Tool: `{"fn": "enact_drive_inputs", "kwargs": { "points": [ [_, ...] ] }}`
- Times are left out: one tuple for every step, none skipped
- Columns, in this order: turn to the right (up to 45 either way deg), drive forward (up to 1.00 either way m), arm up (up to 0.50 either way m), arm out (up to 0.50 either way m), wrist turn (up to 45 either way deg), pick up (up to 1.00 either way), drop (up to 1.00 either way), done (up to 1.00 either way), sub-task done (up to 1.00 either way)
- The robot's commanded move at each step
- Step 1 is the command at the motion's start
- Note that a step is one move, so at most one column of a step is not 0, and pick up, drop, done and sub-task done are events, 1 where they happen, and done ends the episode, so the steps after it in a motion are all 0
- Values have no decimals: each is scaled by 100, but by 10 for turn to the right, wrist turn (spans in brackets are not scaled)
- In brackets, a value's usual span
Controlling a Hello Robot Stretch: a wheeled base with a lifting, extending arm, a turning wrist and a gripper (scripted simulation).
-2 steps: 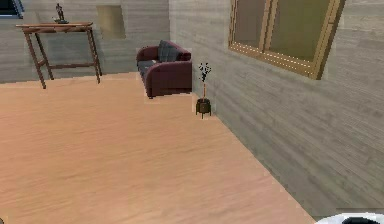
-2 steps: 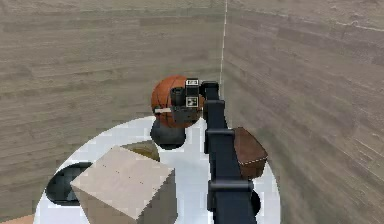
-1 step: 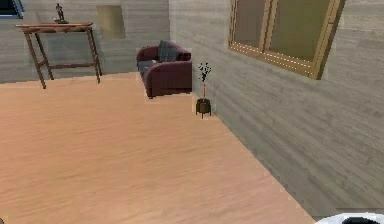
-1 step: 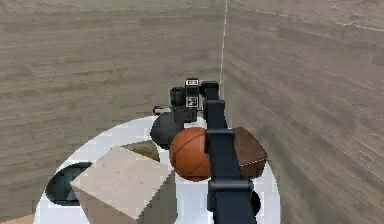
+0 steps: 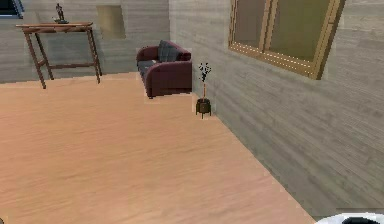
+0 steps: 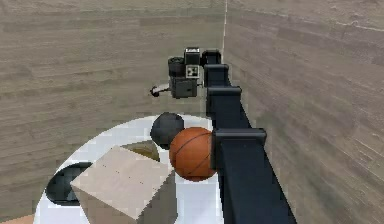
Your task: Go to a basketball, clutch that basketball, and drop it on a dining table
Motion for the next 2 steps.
{"fn": "enact_drive_inputs", "kwargs": {
  "points": [
    [0, 0, 0, -8, 0, 0, 0, 0, 0],
    [0, 0, 0, 0, 0, 0, 0, 100, 0]
  ]
}}
